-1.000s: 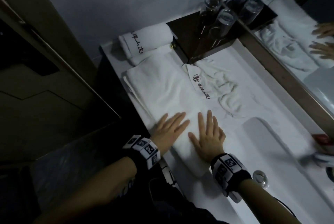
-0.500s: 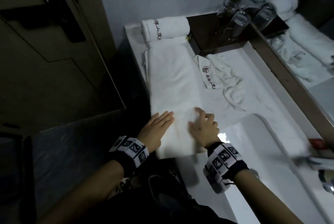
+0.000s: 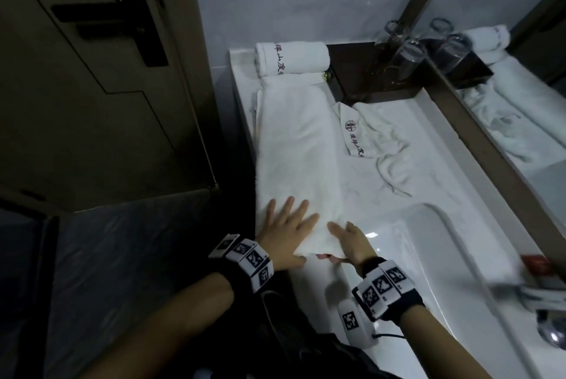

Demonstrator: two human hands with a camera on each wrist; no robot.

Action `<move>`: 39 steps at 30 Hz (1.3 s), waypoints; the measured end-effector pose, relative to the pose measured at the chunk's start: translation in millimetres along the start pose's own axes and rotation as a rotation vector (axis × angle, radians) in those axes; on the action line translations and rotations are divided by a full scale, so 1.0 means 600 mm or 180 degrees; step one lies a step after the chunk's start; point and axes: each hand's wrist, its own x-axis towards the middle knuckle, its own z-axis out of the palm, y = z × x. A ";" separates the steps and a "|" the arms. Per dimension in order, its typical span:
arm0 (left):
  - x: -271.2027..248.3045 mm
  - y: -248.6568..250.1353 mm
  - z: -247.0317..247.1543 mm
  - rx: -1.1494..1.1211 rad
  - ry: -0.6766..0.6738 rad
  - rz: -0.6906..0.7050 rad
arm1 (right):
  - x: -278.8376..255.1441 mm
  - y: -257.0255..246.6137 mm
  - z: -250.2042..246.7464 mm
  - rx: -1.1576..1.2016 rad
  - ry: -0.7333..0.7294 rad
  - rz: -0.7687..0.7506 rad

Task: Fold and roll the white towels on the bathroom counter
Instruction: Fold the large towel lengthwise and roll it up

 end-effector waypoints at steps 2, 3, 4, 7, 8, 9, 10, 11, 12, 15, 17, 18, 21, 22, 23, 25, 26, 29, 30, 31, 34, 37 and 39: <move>-0.001 0.003 0.003 0.0251 0.0004 -0.0056 | -0.002 0.008 0.003 -0.0474 0.0165 -0.0379; -0.002 0.006 0.005 0.0363 0.0011 -0.0085 | -0.005 0.011 0.004 -0.0578 0.0250 -0.0630; -0.003 0.010 0.008 0.0455 0.0026 -0.0111 | -0.008 0.012 0.003 -0.0554 0.0249 -0.0840; -0.004 0.019 0.010 0.0539 0.0133 -0.0170 | -0.015 0.003 -0.009 -0.0100 -0.0125 -0.1004; -0.003 0.018 0.008 0.0484 0.0170 -0.0180 | -0.015 -0.001 -0.014 0.0036 -0.0241 -0.0984; -0.003 0.017 0.007 0.0422 0.0202 -0.0190 | -0.017 -0.006 -0.018 0.0102 -0.0319 -0.0956; -0.004 0.015 0.006 0.0391 0.0224 -0.0200 | -0.019 -0.009 -0.019 0.0075 -0.0379 -0.0951; -0.005 0.013 0.005 0.0394 0.0238 -0.0209 | -0.024 -0.010 -0.019 -0.0034 -0.0462 -0.0996; -0.005 0.011 0.003 0.0408 0.0243 -0.0210 | -0.027 -0.011 -0.018 -0.0200 -0.0572 -0.1067; -0.002 0.008 -0.015 0.0250 0.0315 -0.0158 | -0.041 -0.010 -0.018 -0.1202 -0.0752 -0.1355; 0.002 0.005 -0.031 0.0159 0.0382 -0.0095 | -0.042 -0.005 -0.011 -0.1573 -0.0535 -0.1723; 0.004 0.004 -0.038 0.0127 0.0387 -0.0065 | -0.041 -0.004 -0.008 -0.1673 -0.0214 -0.1986; 0.007 0.002 -0.048 0.0057 0.0280 0.0004 | -0.039 -0.018 -0.002 -0.2131 0.0780 -0.2714; 0.008 0.001 -0.052 -0.0020 0.0246 0.0006 | -0.039 -0.022 -0.001 -0.2433 0.0801 -0.2961; 0.009 -0.001 -0.057 -0.0167 0.0206 -0.0024 | -0.041 -0.025 0.001 -0.2754 0.0662 -0.3185; 0.008 -0.004 -0.064 -0.0436 0.0122 -0.0126 | -0.044 -0.026 0.006 -0.3272 0.0293 -0.3422; 0.006 -0.004 -0.064 -0.0415 0.0107 -0.0152 | -0.046 -0.025 0.007 -0.3515 0.0202 -0.3465; -0.011 0.002 -0.056 0.0363 0.0282 -0.0083 | -0.043 -0.008 0.007 -0.3989 -0.0117 -0.3449; -0.019 0.003 -0.047 0.0715 0.0479 0.0008 | -0.044 -0.003 0.003 -0.4147 -0.0241 -0.3445; -0.026 0.003 -0.038 0.0954 0.0668 0.0104 | -0.042 0.003 -0.003 -0.4195 -0.0405 -0.3395; -0.049 0.002 -0.033 0.1374 0.0632 0.0101 | -0.034 0.018 -0.011 -0.4186 -0.0597 -0.3133; -0.040 -0.018 -0.019 0.1262 0.0182 0.0135 | -0.011 0.011 -0.022 -0.3700 -0.0852 -0.2613; -0.031 -0.031 -0.019 0.0778 0.0087 0.0233 | -0.004 -0.006 -0.034 -0.3572 -0.0829 -0.2533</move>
